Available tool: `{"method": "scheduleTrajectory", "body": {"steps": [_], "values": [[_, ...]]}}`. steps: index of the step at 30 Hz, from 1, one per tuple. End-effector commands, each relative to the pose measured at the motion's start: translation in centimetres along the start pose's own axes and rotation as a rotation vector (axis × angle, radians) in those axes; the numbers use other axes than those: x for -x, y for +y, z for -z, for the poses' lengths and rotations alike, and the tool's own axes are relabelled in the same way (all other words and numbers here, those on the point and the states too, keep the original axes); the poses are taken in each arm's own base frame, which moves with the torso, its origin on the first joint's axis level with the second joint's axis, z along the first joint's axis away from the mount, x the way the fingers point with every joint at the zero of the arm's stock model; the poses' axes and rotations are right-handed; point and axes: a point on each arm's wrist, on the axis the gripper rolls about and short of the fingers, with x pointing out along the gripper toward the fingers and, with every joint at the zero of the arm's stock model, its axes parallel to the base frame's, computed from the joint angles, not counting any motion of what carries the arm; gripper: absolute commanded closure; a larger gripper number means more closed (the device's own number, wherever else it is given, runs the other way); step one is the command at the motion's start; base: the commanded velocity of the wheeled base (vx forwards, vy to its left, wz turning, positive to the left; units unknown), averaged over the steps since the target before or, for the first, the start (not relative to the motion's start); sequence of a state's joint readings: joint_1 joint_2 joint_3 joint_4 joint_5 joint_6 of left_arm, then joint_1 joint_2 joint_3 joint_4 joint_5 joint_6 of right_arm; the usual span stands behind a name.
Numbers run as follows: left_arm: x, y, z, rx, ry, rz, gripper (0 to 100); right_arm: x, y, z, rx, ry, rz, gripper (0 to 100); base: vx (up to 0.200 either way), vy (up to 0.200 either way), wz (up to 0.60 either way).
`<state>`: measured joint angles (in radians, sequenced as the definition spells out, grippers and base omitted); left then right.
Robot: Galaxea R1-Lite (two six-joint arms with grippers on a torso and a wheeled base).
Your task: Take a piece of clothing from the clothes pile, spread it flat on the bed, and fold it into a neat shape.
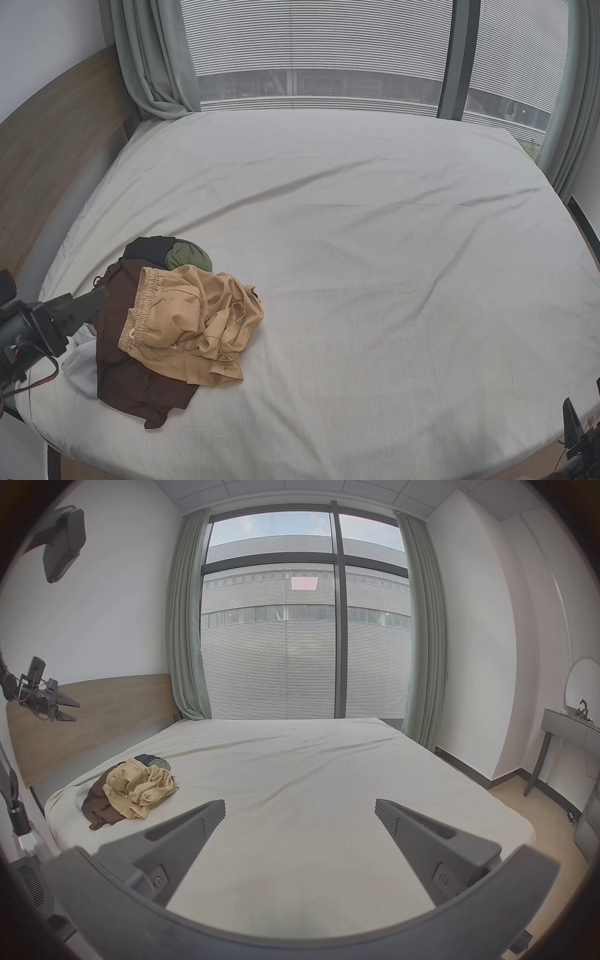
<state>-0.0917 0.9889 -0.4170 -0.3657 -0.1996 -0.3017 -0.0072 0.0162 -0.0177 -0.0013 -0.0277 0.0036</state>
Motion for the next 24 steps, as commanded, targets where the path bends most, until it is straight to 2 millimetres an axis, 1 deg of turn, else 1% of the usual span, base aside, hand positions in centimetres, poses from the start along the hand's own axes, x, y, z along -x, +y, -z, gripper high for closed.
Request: {"method": "scheduleTrajectory", "body": {"steps": [1, 5, 14, 15, 18, 19, 24], "values": [[-3.5, 1.5, -0.6, 0.038, 0.091, -0.029, 0, -0.1, 0.0, 0.5, 0.001, 0.015, 0.002, 0, 0.0, 0.0, 0.0], [-4.9, 2.0, -1.0, 0.049, 0.111, -0.019, 0, -0.1, 0.0, 0.5, 0.003, 0.015, 0.002, 0, 0.0, 0.0, 0.0], [-6.6, 2.2, -1.4, 0.045, 0.109, 0.004, 0, -0.1, 0.0, 0.5, 0.003, 0.015, 0.002, 0, 0.0, 0.0, 0.0], [-7.1, 2.4, -1.2, 0.048, 0.118, 0.004, 0, -0.1, 0.0, 0.5, 0.002, 0.013, 0.003, 0, 0.0, 0.0, 0.0], [-7.4, 2.6, -0.8, 0.053, 0.135, 0.015, 0, -0.1, 0.0, 0.5, 0.002, 0.013, 0.003, 0, 0.0, 0.0, 0.0], [-8.0, 2.8, -0.6, 0.057, 0.154, 0.027, 0, -0.1, 0.0, 0.5, 0.002, 0.013, 0.003, 0, 0.0, 0.0, 0.0], [-9.1, 3.4, -0.5, 0.06, 0.145, 0.027, 0, -0.1, 0.0, 0.5, 0.002, 0.013, 0.003, 0, 0.0, 0.0, 0.0]]}}
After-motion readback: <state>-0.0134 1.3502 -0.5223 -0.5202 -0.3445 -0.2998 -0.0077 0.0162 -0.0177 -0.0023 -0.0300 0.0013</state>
